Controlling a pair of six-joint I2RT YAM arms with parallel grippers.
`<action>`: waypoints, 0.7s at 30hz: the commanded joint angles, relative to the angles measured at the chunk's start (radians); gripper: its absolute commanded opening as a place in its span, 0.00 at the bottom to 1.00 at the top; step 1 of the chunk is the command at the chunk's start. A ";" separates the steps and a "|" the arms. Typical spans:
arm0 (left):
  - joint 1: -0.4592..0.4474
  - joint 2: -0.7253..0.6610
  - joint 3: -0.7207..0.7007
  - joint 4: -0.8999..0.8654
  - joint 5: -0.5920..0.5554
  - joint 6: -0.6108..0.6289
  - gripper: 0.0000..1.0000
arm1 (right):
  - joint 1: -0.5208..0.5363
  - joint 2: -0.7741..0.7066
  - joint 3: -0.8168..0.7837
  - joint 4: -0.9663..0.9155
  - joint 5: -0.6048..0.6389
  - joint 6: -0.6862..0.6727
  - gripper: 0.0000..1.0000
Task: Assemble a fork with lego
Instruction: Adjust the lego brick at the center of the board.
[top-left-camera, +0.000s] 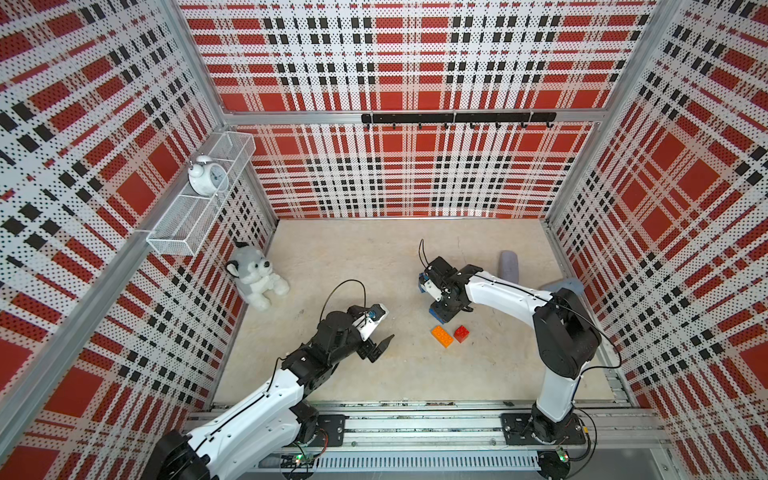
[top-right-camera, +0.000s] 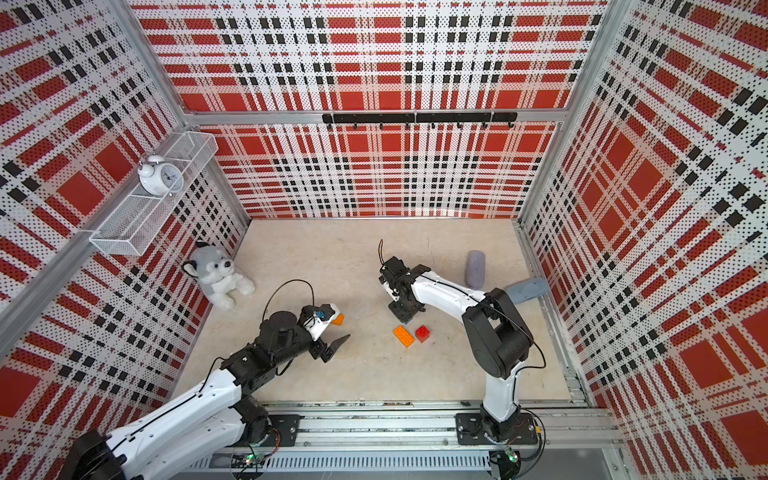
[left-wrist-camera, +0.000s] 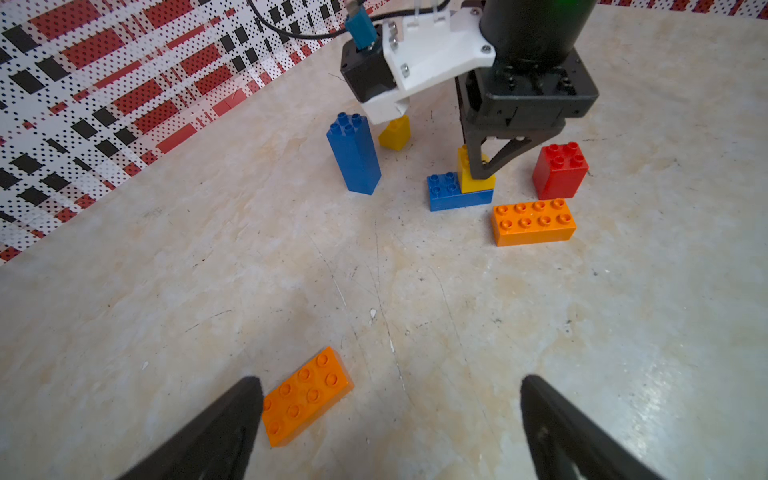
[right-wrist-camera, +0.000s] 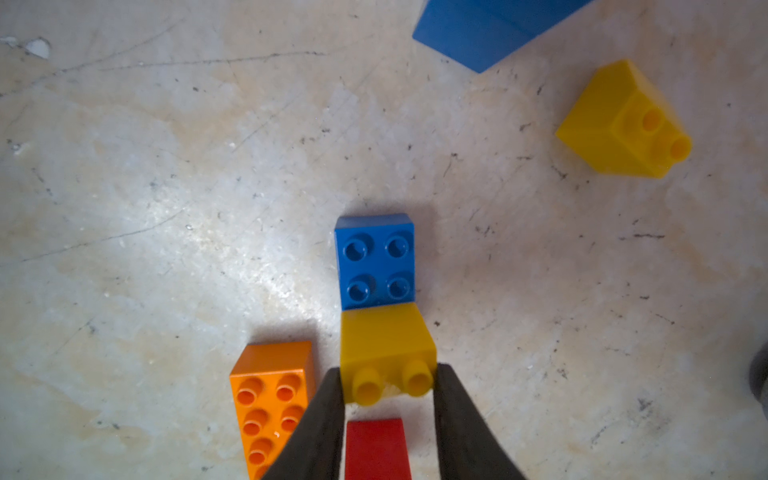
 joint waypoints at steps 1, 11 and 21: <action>0.005 -0.006 0.020 -0.005 -0.011 0.006 0.98 | 0.006 0.006 -0.086 -0.022 -0.017 0.014 0.37; 0.005 -0.005 0.022 -0.006 -0.014 0.006 0.98 | 0.009 0.104 -0.063 -0.032 -0.013 -0.023 0.36; 0.009 -0.001 0.024 -0.005 -0.012 0.008 0.98 | 0.009 0.167 -0.103 -0.073 -0.016 -0.033 0.36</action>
